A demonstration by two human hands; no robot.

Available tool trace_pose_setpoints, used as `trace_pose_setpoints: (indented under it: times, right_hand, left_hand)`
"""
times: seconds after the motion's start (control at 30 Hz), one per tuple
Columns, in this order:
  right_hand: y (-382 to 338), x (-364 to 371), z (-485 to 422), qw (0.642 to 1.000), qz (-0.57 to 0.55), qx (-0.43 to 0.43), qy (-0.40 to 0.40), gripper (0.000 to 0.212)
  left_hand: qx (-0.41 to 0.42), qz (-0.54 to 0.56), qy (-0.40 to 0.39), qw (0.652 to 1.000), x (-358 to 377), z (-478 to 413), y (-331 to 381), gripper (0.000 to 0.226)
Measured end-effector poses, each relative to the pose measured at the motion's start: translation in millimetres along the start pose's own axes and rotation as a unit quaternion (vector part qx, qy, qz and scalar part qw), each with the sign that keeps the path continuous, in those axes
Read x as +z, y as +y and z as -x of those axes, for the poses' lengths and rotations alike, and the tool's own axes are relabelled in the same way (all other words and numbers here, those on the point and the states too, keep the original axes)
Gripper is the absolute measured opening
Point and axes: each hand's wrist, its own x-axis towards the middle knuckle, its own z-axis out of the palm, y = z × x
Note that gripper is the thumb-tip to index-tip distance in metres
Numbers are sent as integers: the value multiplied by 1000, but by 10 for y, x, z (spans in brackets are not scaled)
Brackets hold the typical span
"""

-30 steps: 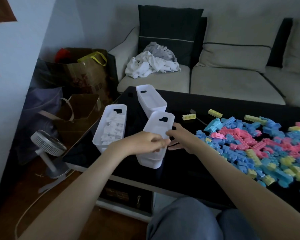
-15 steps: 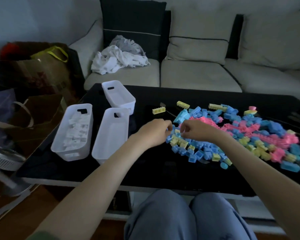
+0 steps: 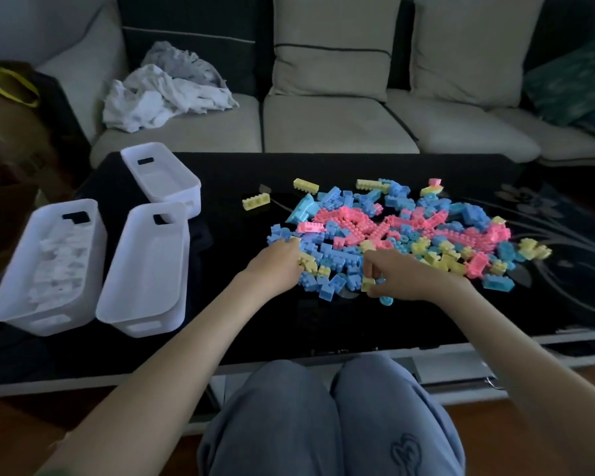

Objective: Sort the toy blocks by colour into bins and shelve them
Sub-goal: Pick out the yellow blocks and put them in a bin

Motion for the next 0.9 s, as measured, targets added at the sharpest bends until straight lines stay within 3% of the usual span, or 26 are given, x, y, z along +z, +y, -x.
trace_pose_setpoints:
  times: [0.23,0.37,0.53,0.73,0.9]
  right_hand:
    - [-25,120,-134,995,-11,-18,98,18]
    - [-65,75,-158,989,-81,-32,121,15]
    - [40,-97,-224,968,-113,9,225,22]
    - [177,-196,-261,959,-206,95,169,20]
    - [139,-155,-321,977,-161,72,124,26]
  left_hand:
    - [-18,-61,122,990,-59,33,-89,27]
    - [40,-100,82,991,-88,15,-102,33]
    - [83,-160,83,980,-152,-12,-55,31]
    - [51,-135,65,987,-135,-82,-8,29]
    - [23,-101,55,993,-97,-140,-57,29]
